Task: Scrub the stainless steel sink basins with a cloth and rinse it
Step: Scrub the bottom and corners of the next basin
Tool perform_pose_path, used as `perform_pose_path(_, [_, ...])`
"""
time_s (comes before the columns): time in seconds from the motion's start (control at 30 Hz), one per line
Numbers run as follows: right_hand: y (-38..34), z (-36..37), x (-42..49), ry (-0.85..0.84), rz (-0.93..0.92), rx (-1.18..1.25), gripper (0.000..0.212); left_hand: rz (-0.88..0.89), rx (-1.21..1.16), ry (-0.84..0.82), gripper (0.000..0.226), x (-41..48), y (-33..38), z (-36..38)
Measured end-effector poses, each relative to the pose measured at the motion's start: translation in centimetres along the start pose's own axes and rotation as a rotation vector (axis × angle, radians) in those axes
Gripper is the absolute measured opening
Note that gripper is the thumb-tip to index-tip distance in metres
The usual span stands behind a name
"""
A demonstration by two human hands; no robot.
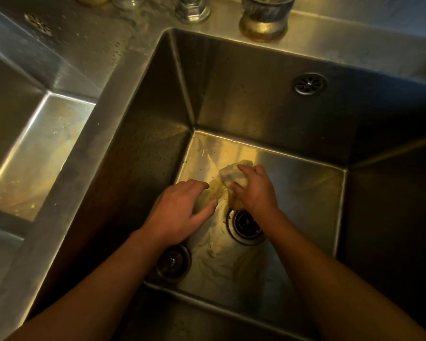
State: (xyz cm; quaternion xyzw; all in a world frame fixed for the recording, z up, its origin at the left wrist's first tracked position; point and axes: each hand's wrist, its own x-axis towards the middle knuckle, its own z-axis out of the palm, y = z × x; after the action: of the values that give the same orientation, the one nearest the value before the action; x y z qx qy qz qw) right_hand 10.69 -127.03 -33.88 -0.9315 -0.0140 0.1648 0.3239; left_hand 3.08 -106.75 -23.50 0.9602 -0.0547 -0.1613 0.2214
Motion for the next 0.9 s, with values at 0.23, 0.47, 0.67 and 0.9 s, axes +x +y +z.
perform_pose_path(0.23, [3.7,-4.0,-2.4,0.102,0.019,0.083,0.075,0.017,-0.03,0.039,0.062,0.5,0.1,0.5])
perform_pose_path(0.47, [2.6,-3.5,-4.3,0.121,-0.088,0.093,0.049,0.011,-0.041,0.019,0.062,0.6,0.2,0.7])
perform_pose_path(0.67, [1.7,-0.4,-3.0,0.087,-0.081,-0.016,0.065,0.0,-0.045,0.011,0.058,0.6,-0.1,0.9])
perform_pose_path(0.9, [0.3,0.8,-1.3,0.055,-0.043,0.063,0.058,-0.047,-0.053,-0.001,0.061,-0.1,-0.4,0.4])
